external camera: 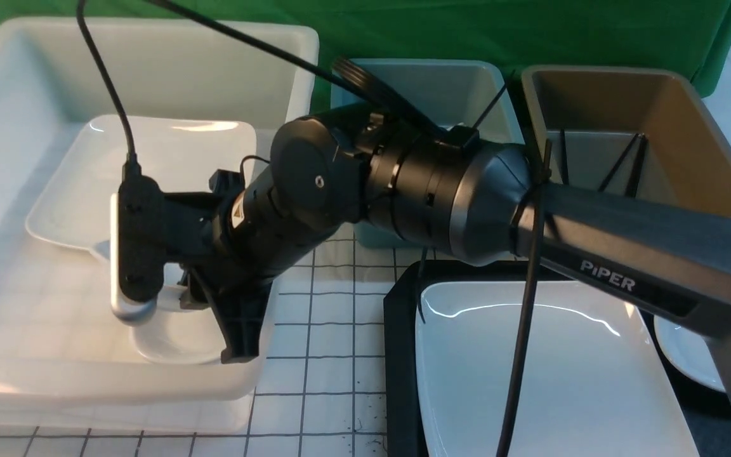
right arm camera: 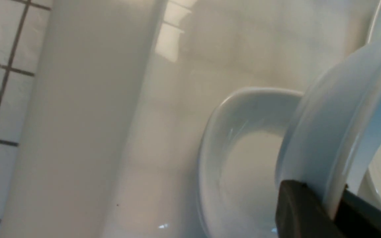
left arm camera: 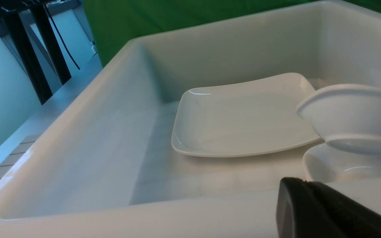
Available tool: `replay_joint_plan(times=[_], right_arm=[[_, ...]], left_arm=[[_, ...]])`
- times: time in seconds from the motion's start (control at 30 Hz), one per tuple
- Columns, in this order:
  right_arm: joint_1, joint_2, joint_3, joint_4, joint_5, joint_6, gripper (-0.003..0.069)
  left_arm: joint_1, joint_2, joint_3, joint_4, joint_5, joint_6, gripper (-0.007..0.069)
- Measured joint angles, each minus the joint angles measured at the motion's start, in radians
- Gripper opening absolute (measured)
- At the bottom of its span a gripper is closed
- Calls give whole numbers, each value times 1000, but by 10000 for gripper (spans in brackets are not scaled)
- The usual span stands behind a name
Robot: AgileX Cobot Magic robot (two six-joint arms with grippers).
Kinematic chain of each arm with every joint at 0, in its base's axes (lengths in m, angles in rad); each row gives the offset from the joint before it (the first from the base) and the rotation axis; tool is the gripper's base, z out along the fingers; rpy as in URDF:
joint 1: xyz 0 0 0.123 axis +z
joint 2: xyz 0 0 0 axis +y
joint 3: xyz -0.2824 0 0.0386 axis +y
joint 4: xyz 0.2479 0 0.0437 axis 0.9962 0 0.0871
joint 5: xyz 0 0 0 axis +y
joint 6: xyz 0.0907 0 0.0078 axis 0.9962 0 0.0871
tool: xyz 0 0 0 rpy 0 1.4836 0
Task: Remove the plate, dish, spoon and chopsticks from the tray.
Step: Use the right arm to put the small plate into the large storage box on the left, then use the right arm to grab a small plate from the dinner plate
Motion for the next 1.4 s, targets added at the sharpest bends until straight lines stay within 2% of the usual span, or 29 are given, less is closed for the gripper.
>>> replay_joint_plan(times=[0.2, 0.43, 0.5, 0.6, 0.67, 0.77, 0.83, 0.9, 0.93, 0.97, 1.0, 1.07, 1.2, 1.3, 1.33, 1.37, 1.4], right_arm=[[4, 0, 0, -1, -3, 21, 125], [4, -14, 0, -1, -2, 193, 345], [4, -39, 0, -3, 18, 213, 385], [4, -80, 0, -3, 61, 242, 400], [4, -141, 0, -9, 114, 297, 387], [4, -278, -2, -98, 284, 414, 243], [2, -355, -5, -195, 430, 486, 122], [-10, -432, 8, -322, 547, 630, 46], [-33, -496, 37, -379, 547, 715, 30], [-38, -506, 42, -387, 547, 726, 30], [-97, -591, 109, -436, 547, 792, 30], [-167, -667, 186, -458, 547, 840, 30], [-405, -817, 468, -477, 545, 957, 30], [-579, -832, 653, -467, 541, 1058, 30], [-590, -830, 680, -467, 541, 1063, 30], [-676, -807, 784, -455, 539, 1094, 30], [-711, -792, 819, -448, 533, 1105, 31]], left_arm=[[0, 0, 0, 0, 0, 0, 21], [0, 0, 0, 0, 0, 0, 21], [0, 0, 0, 0, 0, 0, 21], [0, 0, 0, 0, 0, 1, 21], [0, 0, 0, 0, 0, 1, 21], [0, 0, 0, 0, 0, 1, 21], [0, 0, 0, 0, 0, 1, 21], [0, 0, 0, 0, 0, 0, 21], [0, 0, 0, 0, 0, -1, 21], [0, 0, 0, 0, 0, -1, 21], [0, 0, 0, 0, 0, -2, 21], [0, 0, 0, 0, 0, -2, 21], [0, 0, 0, 0, 0, -2, 21], [0, 0, 0, 0, 0, -2, 21], [0, 0, 0, 0, 0, -2, 21], [0, 0, 0, 0, 0, -2, 21], [0, 0, 0, 0, 0, -2, 21]])
